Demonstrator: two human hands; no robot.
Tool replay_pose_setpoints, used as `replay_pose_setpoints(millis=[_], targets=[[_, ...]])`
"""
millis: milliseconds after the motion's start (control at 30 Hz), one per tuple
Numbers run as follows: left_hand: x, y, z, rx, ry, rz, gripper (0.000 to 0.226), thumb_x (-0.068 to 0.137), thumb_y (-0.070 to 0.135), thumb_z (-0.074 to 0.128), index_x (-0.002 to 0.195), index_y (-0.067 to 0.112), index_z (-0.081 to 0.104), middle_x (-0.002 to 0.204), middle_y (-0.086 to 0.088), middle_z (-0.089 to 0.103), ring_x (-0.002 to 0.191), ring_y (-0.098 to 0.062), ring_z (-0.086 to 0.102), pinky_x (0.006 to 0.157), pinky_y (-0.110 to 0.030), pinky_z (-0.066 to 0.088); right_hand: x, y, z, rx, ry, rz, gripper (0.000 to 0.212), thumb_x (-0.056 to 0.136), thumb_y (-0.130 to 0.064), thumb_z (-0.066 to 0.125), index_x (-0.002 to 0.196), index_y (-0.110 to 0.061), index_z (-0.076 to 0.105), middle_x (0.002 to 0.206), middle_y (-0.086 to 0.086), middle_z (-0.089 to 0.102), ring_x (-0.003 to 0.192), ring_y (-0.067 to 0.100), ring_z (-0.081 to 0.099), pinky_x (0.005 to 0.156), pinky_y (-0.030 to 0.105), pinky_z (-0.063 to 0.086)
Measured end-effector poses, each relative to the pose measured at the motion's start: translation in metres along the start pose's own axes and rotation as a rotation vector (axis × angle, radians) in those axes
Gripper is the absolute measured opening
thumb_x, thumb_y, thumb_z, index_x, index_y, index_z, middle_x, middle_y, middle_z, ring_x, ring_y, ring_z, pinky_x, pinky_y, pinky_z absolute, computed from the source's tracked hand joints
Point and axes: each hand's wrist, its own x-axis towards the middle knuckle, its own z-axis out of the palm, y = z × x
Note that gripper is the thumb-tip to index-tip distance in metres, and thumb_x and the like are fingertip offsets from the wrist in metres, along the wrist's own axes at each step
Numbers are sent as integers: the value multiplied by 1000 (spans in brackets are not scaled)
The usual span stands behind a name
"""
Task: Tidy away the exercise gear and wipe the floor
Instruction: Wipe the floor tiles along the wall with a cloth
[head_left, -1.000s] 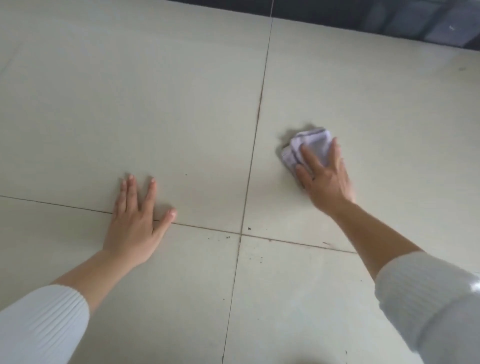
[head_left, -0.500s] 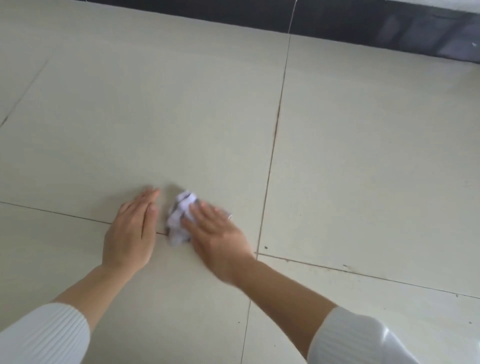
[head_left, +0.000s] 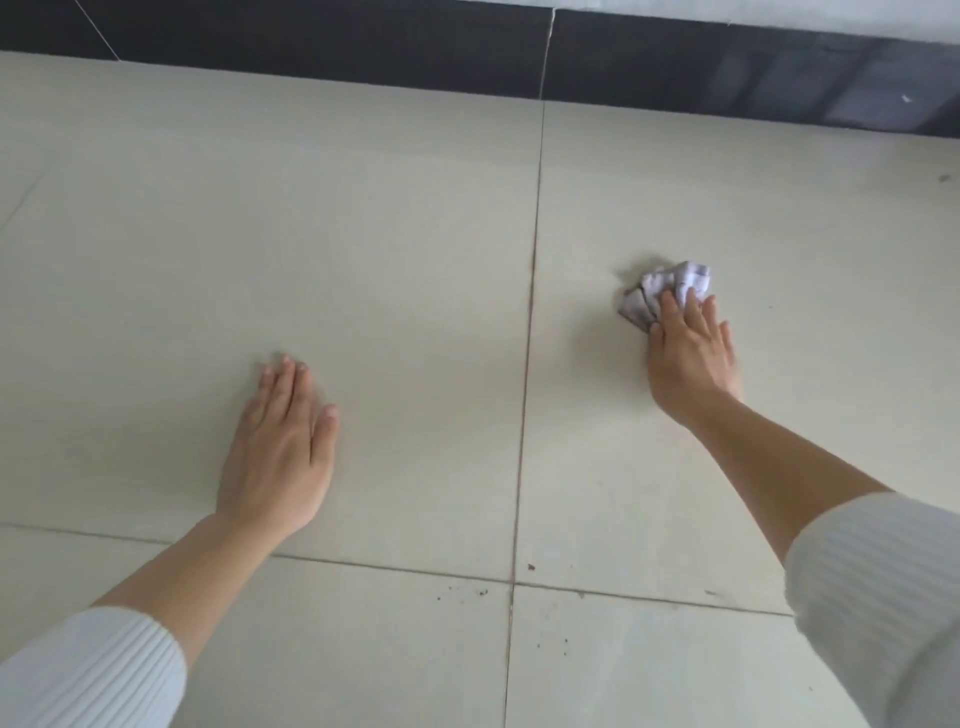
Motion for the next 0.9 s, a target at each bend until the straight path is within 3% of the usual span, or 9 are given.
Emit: replay_pose_setpoints(millis=[200, 300, 433, 500, 633, 767, 833, 900], targets=[[75, 29, 10, 0, 78, 9, 72, 91, 47, 13, 150, 8, 25, 157, -18, 17, 147, -32, 12, 119, -43, 10, 44, -6, 12, 20, 28, 83, 51, 104, -23, 17, 154, -15, 10, 161, 6, -1, 148, 21, -6, 119, 36, -4], [81, 32, 13, 1, 154, -10, 66, 92, 46, 22, 148, 11, 32, 155, -17, 25, 144, -31, 19, 118, -42, 14, 83, -6, 5, -22, 10, 47, 51, 104, -24, 19, 153, -14, 12, 161, 8, 1, 148, 23, -4, 118, 39, -1], [78, 35, 9, -23, 138, -55, 64, 91, 47, 25, 148, 20, 31, 157, -8, 23, 145, -26, 18, 115, -43, 18, 113, -34, -1, 14, 7, 43, 49, 102, -23, 23, 151, -16, 21, 160, 9, 9, 147, 24, 5, 119, 40, 7], [78, 37, 7, -23, 126, -60, 64, 90, 48, 25, 148, 21, 31, 158, -7, 23, 145, -25, 18, 114, -43, 19, 99, -69, 15, 74, 25, -114, 50, 101, -22, 23, 150, -17, 27, 159, 10, 14, 147, 24, 11, 118, 38, 10], [76, 38, 5, -34, 101, -82, 64, 90, 46, 28, 148, 20, 32, 157, -7, 24, 144, -25, 20, 113, -43, 22, 12, -113, 48, 108, -35, -679, 52, 96, -25, 29, 144, -8, 41, 152, 15, 32, 141, 30, 31, 115, 37, 24], [75, 40, 2, -46, 66, -109, 64, 89, 47, 27, 148, 22, 32, 158, -5, 24, 144, -24, 19, 113, -42, 22, -10, -73, 28, -36, -257, -1090, 51, 96, -16, 45, 147, -15, 36, 157, 5, 25, 145, 17, 21, 118, 35, 21], [76, 40, 0, -46, 50, -117, 64, 88, 47, 27, 147, 22, 32, 158, -4, 24, 144, -24, 20, 113, -43, 23, 24, -46, 15, -96, -199, -993, 61, 91, -4, 51, 148, -17, 32, 156, 4, 26, 144, 18, 23, 117, 36, 24], [76, 40, -1, -37, 43, -125, 64, 88, 47, 27, 147, 23, 33, 157, -4, 24, 143, -24, 21, 113, -43, 24, 69, -30, 3, -88, -93, -660, 60, 95, -2, 45, 149, -17, 28, 156, 6, 25, 144, 21, 24, 117, 40, 23]])
